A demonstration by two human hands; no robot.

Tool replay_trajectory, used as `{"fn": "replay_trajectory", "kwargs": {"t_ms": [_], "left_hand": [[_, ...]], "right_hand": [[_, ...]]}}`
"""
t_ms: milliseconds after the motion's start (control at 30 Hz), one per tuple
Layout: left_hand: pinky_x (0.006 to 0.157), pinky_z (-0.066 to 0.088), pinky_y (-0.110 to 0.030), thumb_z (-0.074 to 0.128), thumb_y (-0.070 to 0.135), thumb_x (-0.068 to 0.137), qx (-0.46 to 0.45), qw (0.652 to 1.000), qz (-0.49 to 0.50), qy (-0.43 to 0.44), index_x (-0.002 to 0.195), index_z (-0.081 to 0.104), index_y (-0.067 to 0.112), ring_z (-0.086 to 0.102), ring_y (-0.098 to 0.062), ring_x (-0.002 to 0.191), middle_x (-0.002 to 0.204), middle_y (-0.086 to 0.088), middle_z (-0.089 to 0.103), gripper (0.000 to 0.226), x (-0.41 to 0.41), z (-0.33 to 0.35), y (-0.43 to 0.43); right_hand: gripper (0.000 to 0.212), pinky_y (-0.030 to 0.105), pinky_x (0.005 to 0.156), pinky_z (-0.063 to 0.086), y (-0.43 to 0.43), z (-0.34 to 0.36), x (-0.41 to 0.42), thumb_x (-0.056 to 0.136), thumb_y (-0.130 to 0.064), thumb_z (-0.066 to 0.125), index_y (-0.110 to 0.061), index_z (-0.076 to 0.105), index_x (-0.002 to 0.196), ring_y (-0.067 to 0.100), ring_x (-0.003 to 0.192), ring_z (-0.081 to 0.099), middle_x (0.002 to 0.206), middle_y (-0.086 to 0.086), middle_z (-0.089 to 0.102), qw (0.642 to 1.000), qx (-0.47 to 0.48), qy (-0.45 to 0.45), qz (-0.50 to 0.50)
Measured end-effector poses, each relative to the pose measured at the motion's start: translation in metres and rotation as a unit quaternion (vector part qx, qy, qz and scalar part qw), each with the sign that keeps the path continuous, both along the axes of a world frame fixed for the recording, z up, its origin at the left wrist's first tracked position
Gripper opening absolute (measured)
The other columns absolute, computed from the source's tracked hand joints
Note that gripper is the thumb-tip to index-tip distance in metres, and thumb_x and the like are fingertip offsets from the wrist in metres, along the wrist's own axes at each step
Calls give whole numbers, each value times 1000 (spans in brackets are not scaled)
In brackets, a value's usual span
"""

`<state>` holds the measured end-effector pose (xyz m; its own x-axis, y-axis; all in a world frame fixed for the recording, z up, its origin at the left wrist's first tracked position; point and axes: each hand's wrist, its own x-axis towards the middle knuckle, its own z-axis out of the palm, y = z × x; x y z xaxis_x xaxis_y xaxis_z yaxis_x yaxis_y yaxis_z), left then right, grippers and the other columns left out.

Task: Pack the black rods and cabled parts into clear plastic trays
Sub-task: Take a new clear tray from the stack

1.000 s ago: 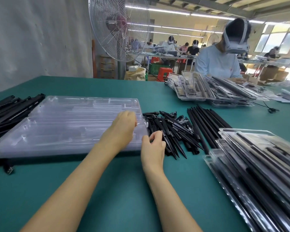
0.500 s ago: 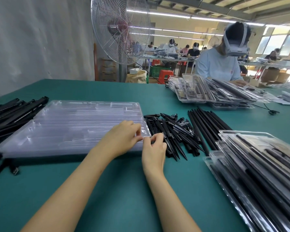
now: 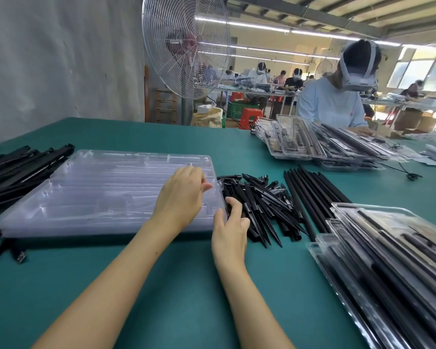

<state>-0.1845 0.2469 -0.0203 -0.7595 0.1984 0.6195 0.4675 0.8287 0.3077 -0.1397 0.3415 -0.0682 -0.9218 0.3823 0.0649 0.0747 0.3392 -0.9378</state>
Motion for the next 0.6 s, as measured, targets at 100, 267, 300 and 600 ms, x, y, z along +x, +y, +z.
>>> {"fn": "replay_trajectory", "kwargs": {"t_ms": [100,267,300,600], "left_hand": [[63,24,-25,48,23,97,21,1000,-7,-5,79,39,15,38,-15,80,83,1,47,22,0,0,1],[64,30,-31,45,23,98,84,995,2,-61,77,41,13,43,-19,83,83,0,49,24,-1,1,1],[64,30,-31,45,23,99,93,993,2,-68,76,41,14,43,-19,83,82,1,48,25,-1,1,1],[64,35,-36,44,23,99,95,991,-9,-92,71,37,21,45,-20,77,76,8,45,29,-2,7,-4]], "right_hand": [[32,30,71,41,0,-1,-1,99,-35,31,-38,53,121,25,78,52,105,3,37,1000,23,-12,6],[33,32,77,44,0,-1,-1,100,-33,31,-32,55,122,27,84,55,106,4,37,999,45,2,4],[34,32,78,45,0,-2,-2,100,-32,31,-31,55,123,28,85,55,107,4,37,999,53,7,3],[38,29,82,38,-1,-2,1,102,-32,24,-29,50,130,20,121,38,152,-24,20,974,227,0,24]]}}
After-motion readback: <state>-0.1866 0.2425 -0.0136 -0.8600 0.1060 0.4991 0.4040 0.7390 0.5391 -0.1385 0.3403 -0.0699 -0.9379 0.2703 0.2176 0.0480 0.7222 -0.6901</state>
